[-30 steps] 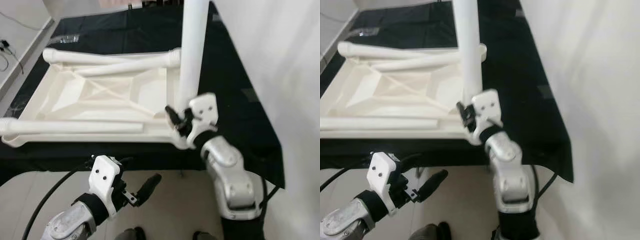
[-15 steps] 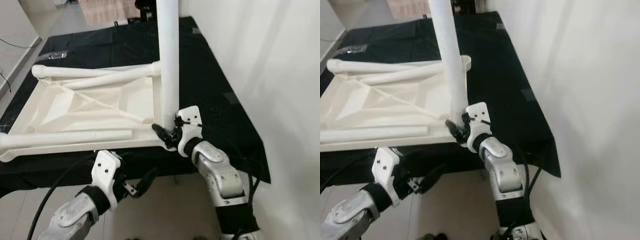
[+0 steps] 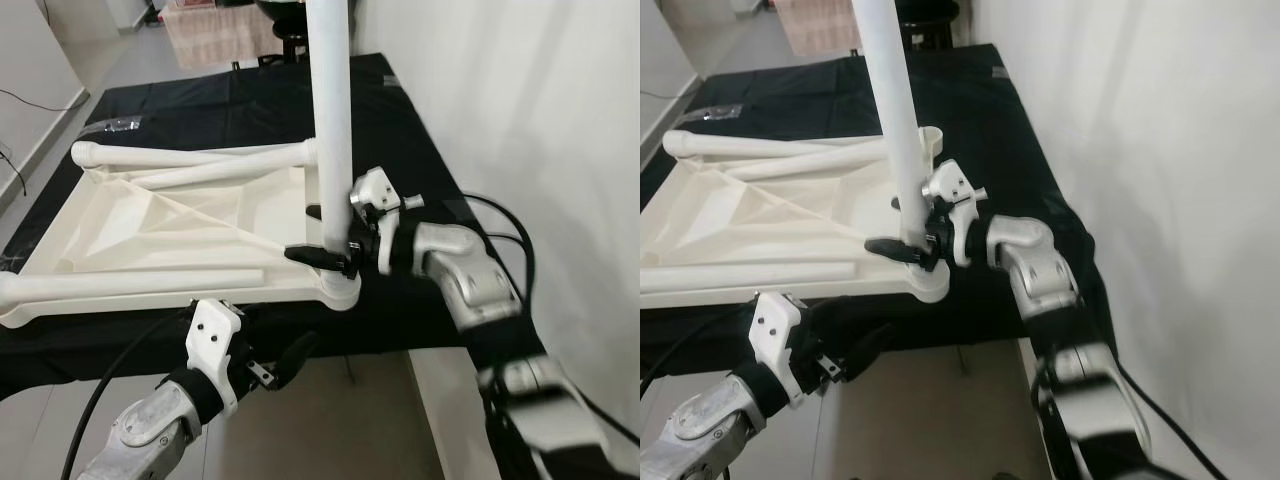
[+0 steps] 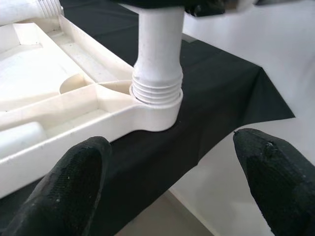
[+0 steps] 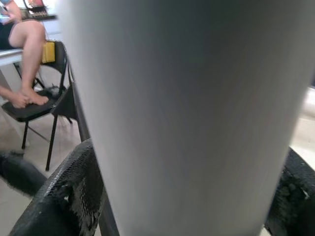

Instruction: Building children table

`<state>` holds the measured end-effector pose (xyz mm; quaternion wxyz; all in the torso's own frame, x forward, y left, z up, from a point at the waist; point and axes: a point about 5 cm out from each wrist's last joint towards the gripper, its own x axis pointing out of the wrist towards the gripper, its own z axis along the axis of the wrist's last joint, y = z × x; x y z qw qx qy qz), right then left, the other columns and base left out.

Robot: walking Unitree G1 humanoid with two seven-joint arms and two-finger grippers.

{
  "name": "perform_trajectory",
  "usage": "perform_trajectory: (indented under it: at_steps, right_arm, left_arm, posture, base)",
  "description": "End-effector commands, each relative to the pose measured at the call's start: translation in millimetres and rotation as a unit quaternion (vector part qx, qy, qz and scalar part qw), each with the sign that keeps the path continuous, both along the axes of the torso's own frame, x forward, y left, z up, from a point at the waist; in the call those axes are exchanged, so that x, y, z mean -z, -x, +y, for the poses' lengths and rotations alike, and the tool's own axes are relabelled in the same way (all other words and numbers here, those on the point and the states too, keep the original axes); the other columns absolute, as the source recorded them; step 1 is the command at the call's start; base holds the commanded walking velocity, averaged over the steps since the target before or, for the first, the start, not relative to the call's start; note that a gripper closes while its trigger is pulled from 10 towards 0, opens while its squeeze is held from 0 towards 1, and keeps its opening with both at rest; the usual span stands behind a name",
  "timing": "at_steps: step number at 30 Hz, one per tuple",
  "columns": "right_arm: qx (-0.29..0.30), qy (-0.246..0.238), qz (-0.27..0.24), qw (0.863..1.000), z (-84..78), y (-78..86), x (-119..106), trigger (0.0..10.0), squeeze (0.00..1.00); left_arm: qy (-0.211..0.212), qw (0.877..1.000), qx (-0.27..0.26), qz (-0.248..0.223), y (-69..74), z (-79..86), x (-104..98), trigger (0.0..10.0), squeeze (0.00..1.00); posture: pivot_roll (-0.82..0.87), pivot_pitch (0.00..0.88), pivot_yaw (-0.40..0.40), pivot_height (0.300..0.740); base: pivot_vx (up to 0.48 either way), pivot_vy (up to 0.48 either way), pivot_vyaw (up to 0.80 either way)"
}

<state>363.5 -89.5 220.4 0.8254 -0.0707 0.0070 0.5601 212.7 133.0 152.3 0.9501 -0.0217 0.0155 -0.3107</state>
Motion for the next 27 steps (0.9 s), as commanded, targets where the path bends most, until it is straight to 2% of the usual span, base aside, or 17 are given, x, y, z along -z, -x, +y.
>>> perform_trajectory:
  at_steps: [1,4,10,13,15,16,17,18,19,20,21,22,25,26,27]
  right_arm:
    - [-0.015,-0.003,0.007,1.000,7.7,-1.2,3,0.0,0.00]
    - [-0.011,0.001,0.013,1.000,3.9,-9.4,1,0.0,0.00]
    - [0.005,-0.004,0.019,1.000,-4.7,-12.1,6,0.0,0.00]
    - [0.021,0.008,0.025,0.999,-13.5,-8.9,16,0.0,0.00]
    - [0.074,0.033,0.041,0.996,-16.7,0.3,36,0.0,0.00]
    - [0.287,0.020,0.043,0.957,-9.3,7.5,53,0.0,0.00]
    - [0.287,0.020,0.043,0.957,-9.3,7.5,53,0.0,0.00]
    - [0.456,0.015,0.051,0.889,-17.8,18.7,63,0.0,0.00]
    - [0.456,0.015,0.051,0.889,-17.8,18.7,63,0.0,0.00]
    - [0.445,0.010,0.080,0.892,-1.5,40.9,73,0.0,0.00]
    - [0.418,-0.002,0.067,0.906,18.0,55.2,73,0.0,0.00]
    - [0.359,-0.012,0.054,0.932,35.7,63.1,72,0.0,0.00]
    - [0.340,-0.009,0.054,0.939,41.7,62.0,75,0.0,0.00]
    - [0.345,0.012,0.039,0.938,41.4,45.5,77,4.7,0.00]
    - [0.345,0.012,0.039,0.938,41.4,45.5,77,4.7,0.00]
  left_arm:
    - [-0.003,1.000,-0.002,0.004,0.7,0.3,4,10.0,0.00]
    - [-0.001,1.000,-0.001,0.004,1.3,-1.3,4,10.0,0.00]
    - [0.003,1.000,0.000,0.004,3.2,-1.8,4,10.0,0.00]
    - [0.005,1.000,0.001,0.004,4.8,-1.7,4,10.0,0.00]
    - [0.007,1.000,0.002,0.004,6.4,-0.6,3,10.0,0.00]
    - [0.009,1.000,0.003,0.005,7.1,1.1,2,10.0,0.00]
    - [0.009,1.000,0.003,0.005,7.1,1.1,2,10.0,0.00]
    - [0.010,1.000,0.003,0.006,7.6,2.3,2,10.0,0.00]
    - [0.010,1.000,0.003,0.006,7.6,2.3,2,10.0,0.00]
    - [0.012,1.000,0.002,0.007,7.3,3.6,1,10.0,0.00]
    - [0.010,1.000,0.002,0.007,6.5,5.1,1,10.0,0.00]
    - [0.007,1.000,0.002,0.007,5.9,6.0,1,10.0,0.00]
    - [0.006,1.000,0.002,0.008,4.3,6.6,1,10.0,0.00]
    - [0.004,1.000,0.005,0.010,1.9,7.8,2,10.0,0.00]
    - [0.004,1.000,0.005,0.010,1.9,7.8,2,10.0,0.00]
  posture:
    - [-0.03,0.062,0.048,0.740]
    - [-0.03,0.060,0.047,0.740]
    - [-0.03,0.071,0.047,0.740]
    - [-0.04,0.085,0.049,0.740]
    - [-0.03,0.096,0.046,0.740]
    - [-0.03,0.112,0.043,0.740]
    - [-0.03,0.112,0.043,0.740]
    - [-0.03,0.112,0.043,0.740]
    - [-0.03,0.112,0.043,0.740]
    - [-0.03,0.120,0.057,0.740]
    - [-0.05,0.129,0.086,0.740]
    - [-0.05,0.129,0.086,0.740]
    - [-0.04,0.109,0.094,0.740]
    - [-0.04,0.102,0.085,0.740]
    - [-0.04,0.102,0.085,0.740]
  base:
    - [0.000,0.000,0.00]
    - [0.000,0.000,0.00]
    - [0.000,0.000,0.00]
    - [0.000,0.000,0.00]
    - [0.000,0.000,0.00]
    - [0.000,0.000,0.00]
    - [0.000,0.000,0.00]
    - [0.000,0.000,0.00]
    - [0.000,0.000,0.00]
    - [0.000,0.000,0.00]
    - [0.000,0.000,0.00]
    - [0.000,0.000,0.00]
    - [0.000,0.000,0.00]
    - [0.000,0.000,0.00]
    - [0.000,0.000,0.00]
